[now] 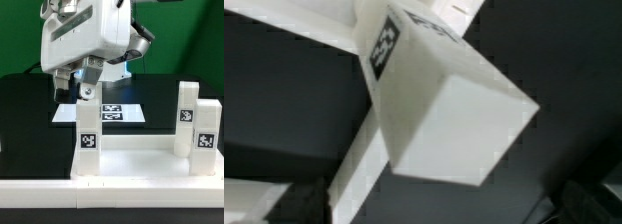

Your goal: Assemble desk

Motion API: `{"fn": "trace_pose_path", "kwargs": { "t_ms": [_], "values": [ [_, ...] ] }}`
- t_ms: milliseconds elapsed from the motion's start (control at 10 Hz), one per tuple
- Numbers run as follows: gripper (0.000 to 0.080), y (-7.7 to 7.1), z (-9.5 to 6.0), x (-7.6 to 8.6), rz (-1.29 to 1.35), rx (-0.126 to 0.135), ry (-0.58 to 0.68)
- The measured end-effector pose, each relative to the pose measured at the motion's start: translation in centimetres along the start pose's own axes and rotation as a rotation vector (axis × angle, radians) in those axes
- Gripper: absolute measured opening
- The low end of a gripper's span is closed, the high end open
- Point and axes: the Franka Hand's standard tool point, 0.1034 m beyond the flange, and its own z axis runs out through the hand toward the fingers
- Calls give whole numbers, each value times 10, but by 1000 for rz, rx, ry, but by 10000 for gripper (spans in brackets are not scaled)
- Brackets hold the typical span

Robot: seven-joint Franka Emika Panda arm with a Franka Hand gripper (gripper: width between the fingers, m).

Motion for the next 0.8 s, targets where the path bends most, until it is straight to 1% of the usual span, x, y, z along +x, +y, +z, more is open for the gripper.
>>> {"fn": "trace_pose_path", "kwargs": {
  "t_ms": [300,400,500,600,700,800],
  "values": [
    [649,1,0,0,-206,-2,1],
    [649,-2,2,-5,-299,4,10],
    [649,-9,7,-21,-488,-9,0],
    [649,-15,11,-30,-666,-53,-41],
    [649,-17,11,-30,-836,-80,-66],
    [649,-15,9,-31,-876,-78,-66]
  ]
}}
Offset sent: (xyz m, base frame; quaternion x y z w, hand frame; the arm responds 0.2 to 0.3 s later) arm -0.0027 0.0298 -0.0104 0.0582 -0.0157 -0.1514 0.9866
